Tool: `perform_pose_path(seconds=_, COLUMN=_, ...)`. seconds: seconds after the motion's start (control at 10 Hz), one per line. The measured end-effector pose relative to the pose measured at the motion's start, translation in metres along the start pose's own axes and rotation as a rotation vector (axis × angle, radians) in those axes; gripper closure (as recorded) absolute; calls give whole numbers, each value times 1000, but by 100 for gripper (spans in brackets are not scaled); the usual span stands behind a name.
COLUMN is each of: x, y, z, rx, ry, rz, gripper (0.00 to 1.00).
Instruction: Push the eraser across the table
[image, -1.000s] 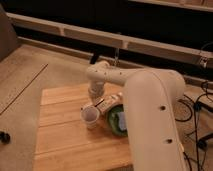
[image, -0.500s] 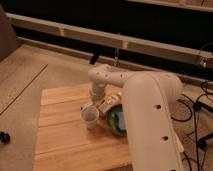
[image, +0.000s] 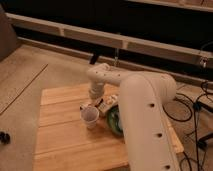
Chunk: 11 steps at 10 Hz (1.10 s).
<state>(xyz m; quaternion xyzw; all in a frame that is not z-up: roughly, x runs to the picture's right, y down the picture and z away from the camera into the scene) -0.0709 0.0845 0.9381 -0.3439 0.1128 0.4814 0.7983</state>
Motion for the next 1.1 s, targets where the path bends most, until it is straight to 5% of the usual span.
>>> perform_pose_path(seconds=0.6, x=-94, y=-11, z=-10, rx=58, ry=-102, rz=-211, gripper=100)
perform_pose_path(seconds=1.0, x=-108, y=-17, z=-18, rx=77, ry=-117, rz=-223, gripper=98)
perform_pose_path(seconds=1.1, x=-108, y=-17, z=-18, rx=77, ry=-117, rz=-223, gripper=91)
